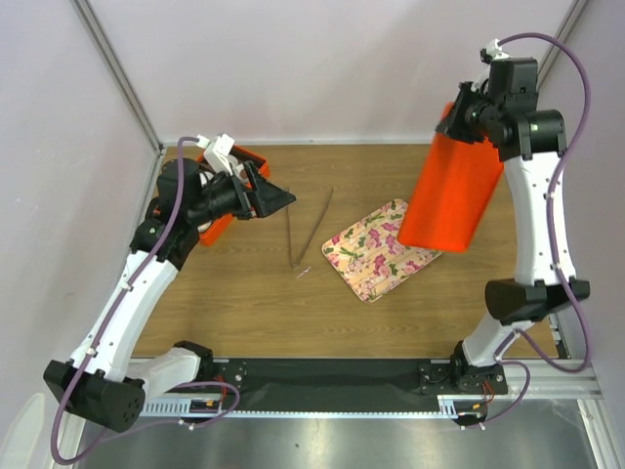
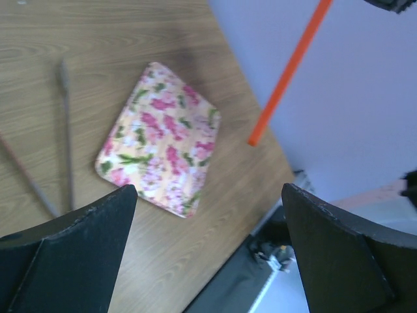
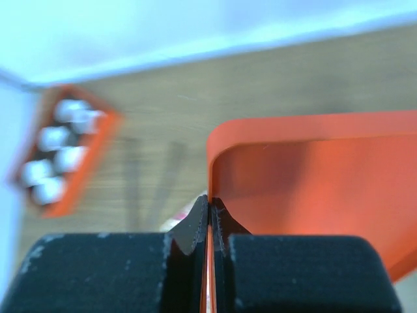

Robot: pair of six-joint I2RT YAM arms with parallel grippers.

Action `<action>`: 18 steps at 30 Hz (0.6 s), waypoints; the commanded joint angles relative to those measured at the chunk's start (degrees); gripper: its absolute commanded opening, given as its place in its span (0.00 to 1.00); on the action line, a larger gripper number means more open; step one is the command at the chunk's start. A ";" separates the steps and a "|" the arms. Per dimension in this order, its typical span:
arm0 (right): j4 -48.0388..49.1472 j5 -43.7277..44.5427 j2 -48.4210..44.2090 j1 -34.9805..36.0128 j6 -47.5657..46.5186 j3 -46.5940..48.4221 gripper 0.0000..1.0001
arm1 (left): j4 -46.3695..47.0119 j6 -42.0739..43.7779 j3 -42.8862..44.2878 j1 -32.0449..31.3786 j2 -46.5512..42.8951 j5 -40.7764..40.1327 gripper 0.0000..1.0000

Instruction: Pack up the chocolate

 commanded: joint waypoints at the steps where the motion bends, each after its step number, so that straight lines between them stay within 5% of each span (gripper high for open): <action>1: 9.37 -14.88 -6.11 2.91 3.80 -3.48 0.00 | 10.47 -8.84 -0.30 1.36 -1.20 9.58 0.99; 5: 33.37 -20.00 -13.25 9.67 11.26 -16.77 0.00 | 25.68 -22.12 -7.33 2.16 -0.32 16.01 0.98; 12: 67.00 -26.93 -15.63 12.50 21.73 -23.92 0.00 | 36.61 -33.19 -10.94 3.56 2.93 18.39 1.00; 18: 83.58 -25.63 -17.75 13.47 25.34 -28.59 0.00 | 39.18 -37.69 -12.71 5.50 5.13 18.04 1.00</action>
